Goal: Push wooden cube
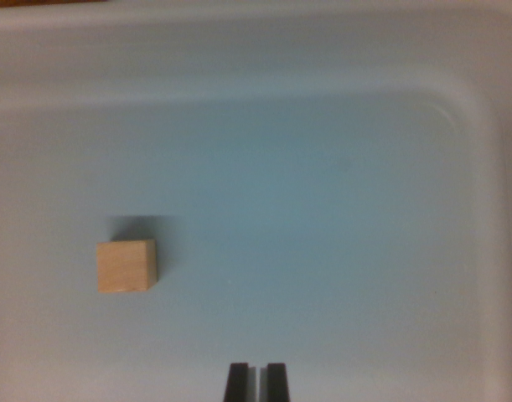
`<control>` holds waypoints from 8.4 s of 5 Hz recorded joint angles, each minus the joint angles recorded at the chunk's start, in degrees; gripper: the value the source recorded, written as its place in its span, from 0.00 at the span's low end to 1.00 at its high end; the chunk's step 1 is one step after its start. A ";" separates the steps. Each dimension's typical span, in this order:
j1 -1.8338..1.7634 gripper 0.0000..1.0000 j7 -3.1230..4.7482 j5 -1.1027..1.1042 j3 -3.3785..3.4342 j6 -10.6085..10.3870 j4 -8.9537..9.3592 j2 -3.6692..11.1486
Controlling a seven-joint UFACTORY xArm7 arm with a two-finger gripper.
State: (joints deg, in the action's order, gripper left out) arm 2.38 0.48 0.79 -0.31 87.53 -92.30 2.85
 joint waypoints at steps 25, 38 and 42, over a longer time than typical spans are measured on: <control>-3.06 0.00 -3.09 0.18 2.54 -19.95 17.75 5.36; -5.77 0.00 -5.83 0.33 4.79 -37.67 33.50 10.13; -6.37 0.00 -6.44 0.37 5.29 -41.60 37.00 11.18</control>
State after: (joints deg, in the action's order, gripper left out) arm -3.99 -5.96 1.16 4.98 45.92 -55.31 14.03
